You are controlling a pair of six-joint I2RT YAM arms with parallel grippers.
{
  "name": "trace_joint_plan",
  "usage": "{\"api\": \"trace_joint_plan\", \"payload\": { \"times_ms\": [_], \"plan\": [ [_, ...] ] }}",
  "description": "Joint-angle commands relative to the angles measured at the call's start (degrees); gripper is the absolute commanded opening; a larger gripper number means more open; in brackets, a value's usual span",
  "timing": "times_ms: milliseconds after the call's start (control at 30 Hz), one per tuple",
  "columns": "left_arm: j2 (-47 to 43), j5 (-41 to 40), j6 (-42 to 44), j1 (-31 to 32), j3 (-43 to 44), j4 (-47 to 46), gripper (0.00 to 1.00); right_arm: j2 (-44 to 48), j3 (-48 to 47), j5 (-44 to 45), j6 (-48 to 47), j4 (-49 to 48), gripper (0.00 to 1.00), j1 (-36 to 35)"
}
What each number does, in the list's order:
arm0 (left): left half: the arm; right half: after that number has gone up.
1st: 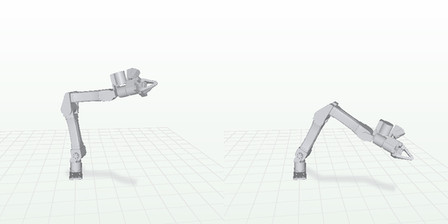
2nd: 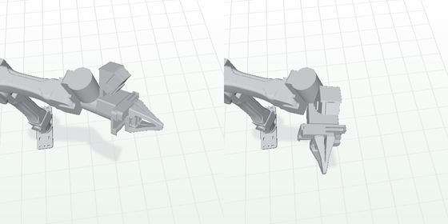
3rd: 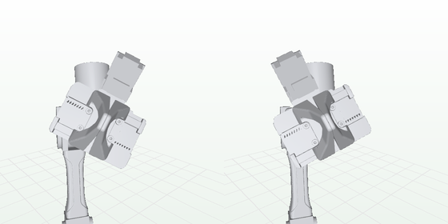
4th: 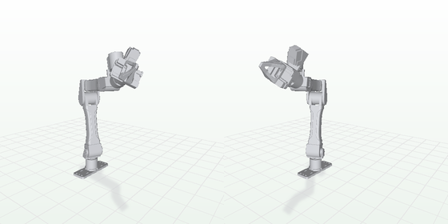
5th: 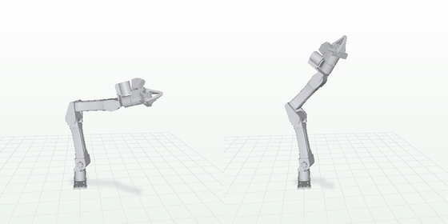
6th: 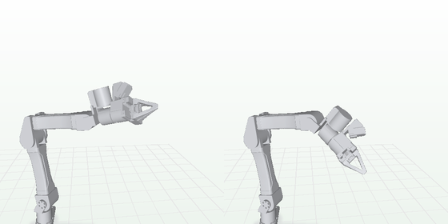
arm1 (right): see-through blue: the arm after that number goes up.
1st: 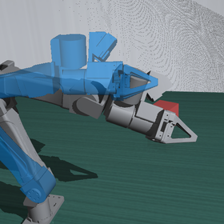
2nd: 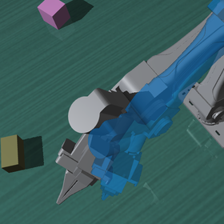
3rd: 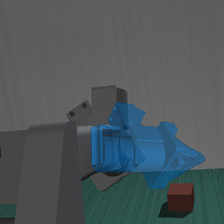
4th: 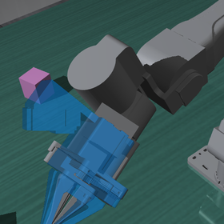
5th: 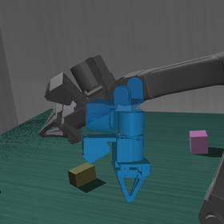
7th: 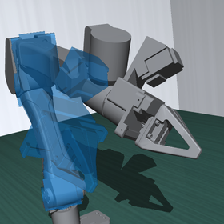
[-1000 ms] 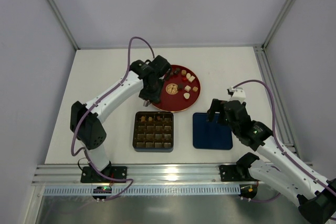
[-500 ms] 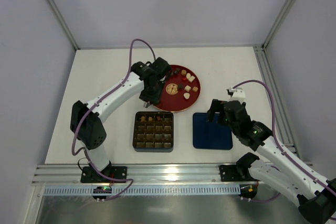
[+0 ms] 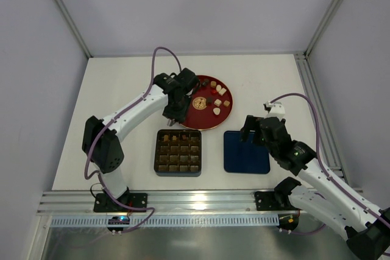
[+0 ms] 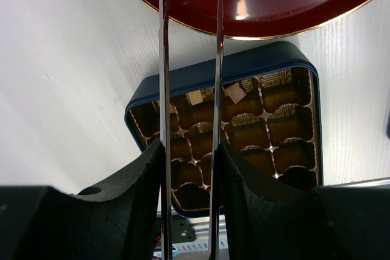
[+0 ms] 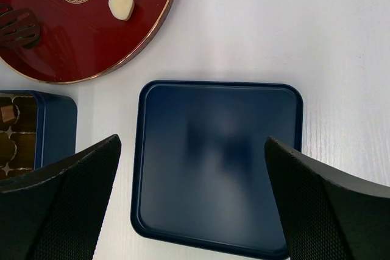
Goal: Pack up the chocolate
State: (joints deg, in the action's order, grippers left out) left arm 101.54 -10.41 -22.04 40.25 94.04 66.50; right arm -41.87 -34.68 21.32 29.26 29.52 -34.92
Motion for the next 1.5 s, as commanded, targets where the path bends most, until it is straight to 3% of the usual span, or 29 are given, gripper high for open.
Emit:
{"api": "trace_joint_plan", "payload": {
  "times_ms": [0, 600, 1000, 1467],
  "plan": [
    [0.06, 0.57, 0.6, 0.0, 0.0, -1.28, 0.4, 1.09, 0.05, 0.65, -0.16, -1.74, 1.0, -0.24],
    [0.33, 0.83, 0.68, 0.0, -1.14, -1.55, 0.37, 0.56, -0.04, 0.39, 0.01, -2.1, 1.0, -0.24],
    [1.82, 0.22, 1.48, 0.01, 4.65, 0.03, 0.29, 0.21, -0.83, 0.83, -0.52, -1.74, 1.0, -0.24],
    [1.47, 0.22, 1.65, 0.09, 8.44, 1.7, 0.29, -0.58, -0.39, 0.74, -0.34, -2.53, 1.0, -0.24]
  ]
}}
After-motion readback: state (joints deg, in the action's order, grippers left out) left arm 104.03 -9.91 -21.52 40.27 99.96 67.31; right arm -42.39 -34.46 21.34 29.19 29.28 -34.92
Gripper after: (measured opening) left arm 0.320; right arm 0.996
